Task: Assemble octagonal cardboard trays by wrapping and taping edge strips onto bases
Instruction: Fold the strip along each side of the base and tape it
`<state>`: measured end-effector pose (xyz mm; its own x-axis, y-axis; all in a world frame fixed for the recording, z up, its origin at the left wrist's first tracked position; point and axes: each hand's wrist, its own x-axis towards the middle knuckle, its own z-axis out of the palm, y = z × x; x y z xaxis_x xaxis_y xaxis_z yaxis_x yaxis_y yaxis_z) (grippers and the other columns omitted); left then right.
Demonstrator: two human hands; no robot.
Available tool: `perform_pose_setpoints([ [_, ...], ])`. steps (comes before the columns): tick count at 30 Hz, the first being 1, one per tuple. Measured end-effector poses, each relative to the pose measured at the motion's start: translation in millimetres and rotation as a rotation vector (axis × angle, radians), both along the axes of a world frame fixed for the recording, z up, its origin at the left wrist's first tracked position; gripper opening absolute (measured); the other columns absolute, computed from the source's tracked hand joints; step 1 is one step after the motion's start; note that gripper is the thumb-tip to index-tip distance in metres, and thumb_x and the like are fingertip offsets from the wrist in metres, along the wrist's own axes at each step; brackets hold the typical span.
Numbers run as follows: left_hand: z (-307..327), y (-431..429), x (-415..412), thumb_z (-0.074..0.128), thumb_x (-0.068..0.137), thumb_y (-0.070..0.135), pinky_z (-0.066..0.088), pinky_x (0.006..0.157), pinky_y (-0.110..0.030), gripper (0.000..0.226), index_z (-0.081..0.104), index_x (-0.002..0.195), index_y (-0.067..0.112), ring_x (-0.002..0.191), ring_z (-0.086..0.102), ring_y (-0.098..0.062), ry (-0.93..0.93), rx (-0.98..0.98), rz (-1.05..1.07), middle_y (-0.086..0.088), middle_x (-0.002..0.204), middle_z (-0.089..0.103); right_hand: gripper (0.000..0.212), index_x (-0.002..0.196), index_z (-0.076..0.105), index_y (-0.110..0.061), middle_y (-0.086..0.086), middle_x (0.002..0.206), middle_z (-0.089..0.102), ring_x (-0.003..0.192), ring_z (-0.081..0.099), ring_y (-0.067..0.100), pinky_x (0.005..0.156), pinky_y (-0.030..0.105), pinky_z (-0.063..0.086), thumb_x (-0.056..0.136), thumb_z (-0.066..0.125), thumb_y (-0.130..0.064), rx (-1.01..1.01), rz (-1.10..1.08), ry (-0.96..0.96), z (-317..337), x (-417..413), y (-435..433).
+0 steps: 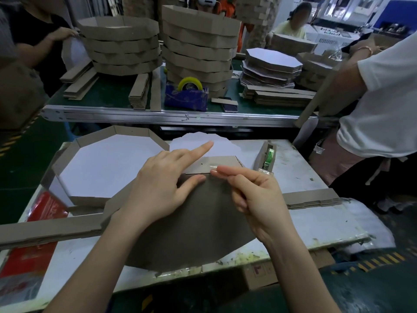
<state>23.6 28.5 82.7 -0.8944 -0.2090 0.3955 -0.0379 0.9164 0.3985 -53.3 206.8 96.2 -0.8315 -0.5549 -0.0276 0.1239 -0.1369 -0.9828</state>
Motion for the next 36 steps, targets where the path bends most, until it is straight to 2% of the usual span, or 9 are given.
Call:
perform_pose_setpoints([
  [6, 1, 1, 1, 0.039, 0.095, 0.051, 0.041, 0.085, -0.031, 0.053, 0.026, 0.146, 0.054, 0.104, 0.051, -0.015, -0.019, -0.082, -0.017, 0.011, 0.119, 0.058, 0.029, 0.093, 0.077, -0.006, 0.013, 0.097, 0.077, 0.036, 0.031, 0.005, 0.037, 0.014, 0.028, 0.095, 0.050, 0.006, 0.006, -0.023, -0.041, -2, 1, 1],
  [11, 3, 3, 2, 0.033, 0.096, 0.052, 0.043, 0.088, -0.035, 0.045, 0.037, 0.140, 0.056, 0.108, 0.052, -0.018, -0.041, -0.096, -0.035, 0.007, 0.124, 0.056, 0.030, 0.090, 0.078, -0.009, 0.013, 0.095, 0.077, 0.037, 0.034, 0.005, 0.038, 0.014, 0.029, 0.094, 0.052, 0.005, 0.018, -0.007, -0.045, -8, 3, 4],
  [16, 5, 4, 3, 0.024, 0.093, 0.055, 0.044, 0.087, -0.037, 0.047, 0.051, 0.131, 0.054, 0.108, 0.054, -0.021, -0.065, -0.116, -0.027, 0.005, 0.126, 0.056, 0.034, 0.085, 0.080, -0.012, 0.014, 0.096, 0.077, 0.037, 0.035, 0.005, 0.038, 0.014, 0.029, 0.094, 0.052, 0.004, 0.022, 0.011, -0.041, -15, 2, 5],
  [21, 5, 3, 0, 0.025, 0.094, 0.056, 0.044, 0.083, -0.035, 0.044, 0.047, 0.133, 0.056, 0.107, 0.051, -0.016, -0.104, -0.140, -0.006, 0.012, 0.128, 0.051, 0.030, 0.077, 0.080, -0.015, 0.017, 0.096, 0.075, 0.035, 0.034, 0.005, 0.039, 0.014, 0.030, 0.087, 0.054, -0.004, 0.062, 0.024, 0.021, -20, 1, 6],
  [23, 4, 3, 0, 0.029, 0.095, 0.053, 0.043, 0.085, -0.035, 0.042, 0.046, 0.134, 0.056, 0.110, 0.050, -0.016, -0.110, -0.129, -0.009, 0.012, 0.130, 0.050, 0.035, 0.072, 0.079, -0.014, 0.022, 0.096, 0.074, 0.033, 0.031, 0.006, 0.038, 0.015, 0.027, 0.086, 0.051, 0.000, 0.068, 0.009, -0.012, -24, 0, 4],
  [25, 5, 5, 0, 0.031, 0.098, 0.052, 0.041, 0.092, -0.036, 0.039, 0.046, 0.133, 0.058, 0.116, 0.049, -0.015, -0.110, -0.117, -0.021, 0.013, 0.135, 0.051, 0.043, 0.068, 0.078, -0.011, 0.017, 0.094, 0.076, 0.033, 0.028, 0.007, 0.038, 0.016, 0.024, 0.086, 0.044, 0.008, 0.045, -0.018, -0.085, -28, -1, 0],
  [29, 10, 10, -3, 0.032, 0.096, 0.049, 0.032, 0.104, -0.039, 0.038, 0.049, 0.129, 0.060, 0.127, 0.046, -0.017, -0.106, -0.159, -0.025, 0.008, 0.140, 0.053, 0.043, 0.069, 0.078, -0.008, 0.027, 0.073, 0.066, 0.034, 0.025, 0.010, 0.039, 0.019, 0.020, 0.084, 0.042, 0.009, 0.036, -0.057, -0.121, -33, -4, -6],
  [32, 12, 9, -7, 0.044, 0.099, 0.041, 0.033, 0.101, -0.037, 0.032, 0.054, 0.123, 0.060, 0.125, 0.046, -0.016, -0.091, -0.109, -0.056, 0.010, 0.138, 0.054, 0.039, 0.077, 0.079, -0.004, 0.012, 0.050, 0.048, 0.035, 0.024, 0.010, 0.039, 0.020, 0.020, 0.084, 0.043, 0.007, 0.051, -0.064, -0.104, -37, -6, -7],
  [36, 12, 11, -12, 0.034, 0.087, 0.056, 0.031, 0.101, -0.037, 0.036, 0.052, 0.117, 0.066, 0.126, 0.043, -0.011, -0.089, -0.007, -0.032, 0.017, 0.144, 0.047, 0.040, 0.074, 0.079, -0.008, 0.009, 0.049, 0.040, 0.036, 0.025, 0.011, 0.040, 0.021, 0.022, 0.085, 0.043, 0.006, 0.049, -0.055, -0.099, -40, -5, -6],
])
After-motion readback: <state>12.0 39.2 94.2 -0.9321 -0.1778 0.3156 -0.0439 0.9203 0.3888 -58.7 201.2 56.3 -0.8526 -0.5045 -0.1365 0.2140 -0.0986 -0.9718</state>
